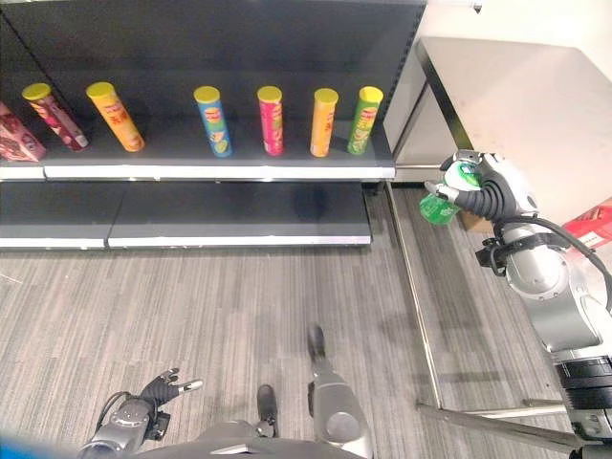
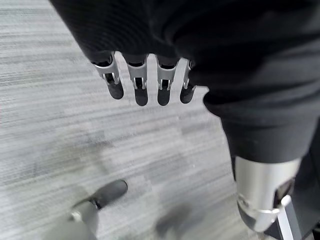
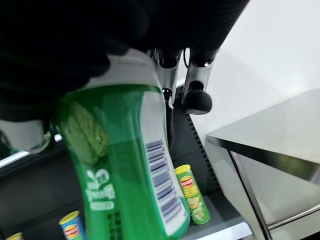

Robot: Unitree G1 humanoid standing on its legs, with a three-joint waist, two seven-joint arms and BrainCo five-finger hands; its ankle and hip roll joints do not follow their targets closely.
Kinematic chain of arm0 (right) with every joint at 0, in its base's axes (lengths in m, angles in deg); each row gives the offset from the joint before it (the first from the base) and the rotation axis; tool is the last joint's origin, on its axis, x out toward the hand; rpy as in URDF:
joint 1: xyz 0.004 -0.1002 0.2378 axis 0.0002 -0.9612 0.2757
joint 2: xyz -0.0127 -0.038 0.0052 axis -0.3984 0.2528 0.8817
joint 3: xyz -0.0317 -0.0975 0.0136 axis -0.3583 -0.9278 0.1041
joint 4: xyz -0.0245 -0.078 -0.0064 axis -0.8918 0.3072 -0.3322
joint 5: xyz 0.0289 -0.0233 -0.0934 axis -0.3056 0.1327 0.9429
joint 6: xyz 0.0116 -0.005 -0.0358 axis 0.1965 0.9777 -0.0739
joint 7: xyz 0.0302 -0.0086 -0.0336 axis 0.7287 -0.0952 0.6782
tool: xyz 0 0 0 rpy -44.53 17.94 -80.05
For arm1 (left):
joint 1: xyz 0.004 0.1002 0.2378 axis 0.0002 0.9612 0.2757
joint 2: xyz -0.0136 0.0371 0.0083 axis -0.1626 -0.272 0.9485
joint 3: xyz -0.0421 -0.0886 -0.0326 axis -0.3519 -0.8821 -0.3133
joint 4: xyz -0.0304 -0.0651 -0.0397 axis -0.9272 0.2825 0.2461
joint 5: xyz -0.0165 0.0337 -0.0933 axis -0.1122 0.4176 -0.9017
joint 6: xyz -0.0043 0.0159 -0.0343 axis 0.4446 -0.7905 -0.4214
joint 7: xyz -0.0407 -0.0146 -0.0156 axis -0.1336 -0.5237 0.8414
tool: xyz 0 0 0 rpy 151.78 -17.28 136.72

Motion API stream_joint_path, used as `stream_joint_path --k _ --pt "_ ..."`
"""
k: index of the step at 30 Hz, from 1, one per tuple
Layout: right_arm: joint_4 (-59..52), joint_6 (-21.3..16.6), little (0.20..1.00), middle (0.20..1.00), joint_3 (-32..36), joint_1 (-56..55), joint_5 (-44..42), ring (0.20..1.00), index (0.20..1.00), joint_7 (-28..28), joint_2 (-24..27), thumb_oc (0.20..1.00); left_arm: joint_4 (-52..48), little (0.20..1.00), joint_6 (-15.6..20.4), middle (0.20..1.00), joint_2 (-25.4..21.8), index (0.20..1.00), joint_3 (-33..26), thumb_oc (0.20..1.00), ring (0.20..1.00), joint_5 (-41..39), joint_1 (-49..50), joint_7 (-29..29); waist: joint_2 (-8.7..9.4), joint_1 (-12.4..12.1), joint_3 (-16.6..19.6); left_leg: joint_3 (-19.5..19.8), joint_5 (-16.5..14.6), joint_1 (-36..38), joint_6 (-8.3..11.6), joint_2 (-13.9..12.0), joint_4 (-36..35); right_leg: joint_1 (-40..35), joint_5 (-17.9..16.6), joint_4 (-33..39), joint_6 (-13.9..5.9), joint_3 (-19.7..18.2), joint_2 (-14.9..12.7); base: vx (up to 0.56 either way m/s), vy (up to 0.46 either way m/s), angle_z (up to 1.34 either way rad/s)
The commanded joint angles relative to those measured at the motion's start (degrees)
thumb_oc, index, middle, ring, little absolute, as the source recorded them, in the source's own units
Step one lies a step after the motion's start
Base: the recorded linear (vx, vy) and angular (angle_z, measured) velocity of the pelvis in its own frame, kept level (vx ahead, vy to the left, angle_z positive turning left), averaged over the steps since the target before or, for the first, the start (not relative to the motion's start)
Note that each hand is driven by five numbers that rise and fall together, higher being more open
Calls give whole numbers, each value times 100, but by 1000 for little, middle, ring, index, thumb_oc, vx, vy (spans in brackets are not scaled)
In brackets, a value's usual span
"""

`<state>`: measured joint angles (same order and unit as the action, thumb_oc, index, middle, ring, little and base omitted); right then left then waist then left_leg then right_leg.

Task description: Put the goods on the table back onto the shelves and tidy them up.

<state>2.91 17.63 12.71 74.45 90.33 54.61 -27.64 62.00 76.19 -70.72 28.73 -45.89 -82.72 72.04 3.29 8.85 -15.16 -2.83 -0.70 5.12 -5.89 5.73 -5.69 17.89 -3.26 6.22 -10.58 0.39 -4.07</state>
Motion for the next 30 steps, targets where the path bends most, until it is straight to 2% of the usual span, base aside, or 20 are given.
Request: stream_joint_path --k 1,2,4,5,9,10,13,14,15,16,17,19,20,21,22,23,28,29,30 --pt "-103 -174 200 200 756 -7 94 200 200 -263 588 200 -411 1000 180 1000 -242 1000 -67 1000 1000 202 180 30 -5 1 145 172 -739 459 626 -208 73 -453 -49 -165 30 277 167 314 -102 57" --pt "-137 -193 200 200 799 -3 115 200 200 -221 650 200 -419 1000 182 1000 -232 1000 -68 1000 1000 210 178 44 29 2 177 185 -809 525 636 -192 78 -467 -219 -200 90 270 170 246 -106 50" --pt "-142 -192 200 200 922 -109 158 200 200 -226 722 200 -425 1000 175 1000 -223 1000 -47 1000 1000 234 199 47 11 36 236 229 -887 599 645 -234 69 -520 -252 -183 124 299 174 238 -117 54" --pt "-259 -181 200 200 1160 -292 163 200 200 -223 812 200 -427 1000 156 1000 -171 1000 -7 1000 1000 208 194 40 -51 127 341 287 -991 724 726 -355 82 -634 -287 -222 169 331 189 289 -139 61" --pt "-444 -228 200 200 1529 -561 167 200 200 -182 954 200 -459 1000 150 1000 -113 1000 25 1000 1000 202 249 80 -152 231 493 303 -1124 852 879 -602 230 -777 -126 -356 290 439 229 269 -136 86" --pt "-541 -254 200 200 1624 -634 136 200 200 -145 1049 200 -414 1000 138 1000 -43 1000 63 1000 1000 217 212 68 -196 286 565 283 -1135 845 1013 -764 413 -918 6 -335 356 501 287 224 -153 32" --pt "-694 -288 200 200 1710 -699 89 200 200 -59 1141 200 -408 1000 122 1000 -5 1000 -4 1000 1000 95 230 91 -230 313 604 211 -816 604 1289 -954 1303 -1261 253 -208 508 543 437 218 -165 21" --pt "-799 -304 200 200 1783 -740 37 200 200 -14 1179 200 -462 1000 106 1000 -1 1000 -42 1000 1000 38 236 98 -189 258 503 235 -439 250 1426 -952 2190 -1535 419 -168 636 487 492 169 -156 2" --pt "-853 -327 200 200 1787 -706 -2 200 200 1 1180 200 -476 1000 101 1000 3 1000 -44 1000 1000 27 217 76 -133 209 425 306 -204 -21 1458 -875 2749 -1650 452 -151 719 435 489 133 -181 -12" --pt "-810 -296 200 200 1778 -702 -33 200 200 -30 1179 200 -519 1000 92 1000 -32 1000 -52 1000 1000 32 222 42 -7 139 264 238 6 -474 1460 -922 3432 -1806 548 -141 781 414 437 51 -121 -20" --pt "-796 -278 200 200 1823 -773 -30 200 200 -35 1219 200 -585 1000 92 1000 -52 1000 -71 1000 1000 -11 237 62 43 135 202 114 -51 -697 1392 -1016 3441 -1856 572 -140 779 421 389 66 -71 -27" --pt "-835 -260 200 200 1841 -829 -34 200 200 -6 1224 200 -573 1000 94 1000 -29 1000 -71 1000 1000 -66 240 95 96 77 171 -45 -420 -905 1262 -1152 2831 -1901 611 -139 689 367 293 97 36 -23" --pt "-837 -258 200 200 1838 -829 -33 200 200 -5 1224 200 -570 1000 95 1000 -27 1000 -71 1000 1000 -66 242 95 104 52 167 -81 -419 -850 1256 -1146 2777 -1916 622 -141 682 338 286 204 169 -18" --pt "-903 -297 200 200 1724 -708 -48 200 200 5 1170 200 -508 1000 111 1000 -57 1000 -107 1000 1000 -101 247 79 57 -111 163 243 -358 -1055 1256 -1137 1776 -1997 719 -147 586 163 254 152 139 -19" --pt "-897 -297 200 200 1710 -691 -47 200 200 3 1170 200 -506 1000 113 1000 -58 1000 -113 1000 1000 -102 245 79 73 -107 172 235 -297 -1036 1255 -1121 1700 -1981 703 -143 586 159 238 221 215 -38" --pt "-929 -311 200 200 1690 -636 -10 200 200 -63 1146 200 -522 1000 104 1000 -76 1000 -153 1000 1000 -162 224 61 -31 -176 216 436 -44 -1040 1292 -1236 994 -2077 807 -152 571 78 242 79 75 -67" --pt "-932 -311 200 200 1693 -642 -9 200 200 -64 1145 200 -522 1000 103 1000 -76 1000 -152 1000 1000 -162 224 60 -24 -186 201 421 3 -972 1296 -1236 901 -2098 811 -152 573 70 239 64 101 -52" --pt "-928 -230 200 200 1796 -651 135 200 200 -147 942 200 -379 1000 152 1000 -72 1000 -141 1000 1000 -10 215 6 -183 -49 373 78 5 -703 1271 -1152 522 -2186 824 -178 406 -17 1 244 474 -25" --pt "-952 -236 200 200 1753 -611 144 200 200 -144 917 200 -371 1000 158 1000 -68 1000 -134 1000 1000 16 211 -22 -188 -74 385 -17 12 -619 1249 -1123 408 -2168 805 -184 390 -83 -40 250 528 -3"
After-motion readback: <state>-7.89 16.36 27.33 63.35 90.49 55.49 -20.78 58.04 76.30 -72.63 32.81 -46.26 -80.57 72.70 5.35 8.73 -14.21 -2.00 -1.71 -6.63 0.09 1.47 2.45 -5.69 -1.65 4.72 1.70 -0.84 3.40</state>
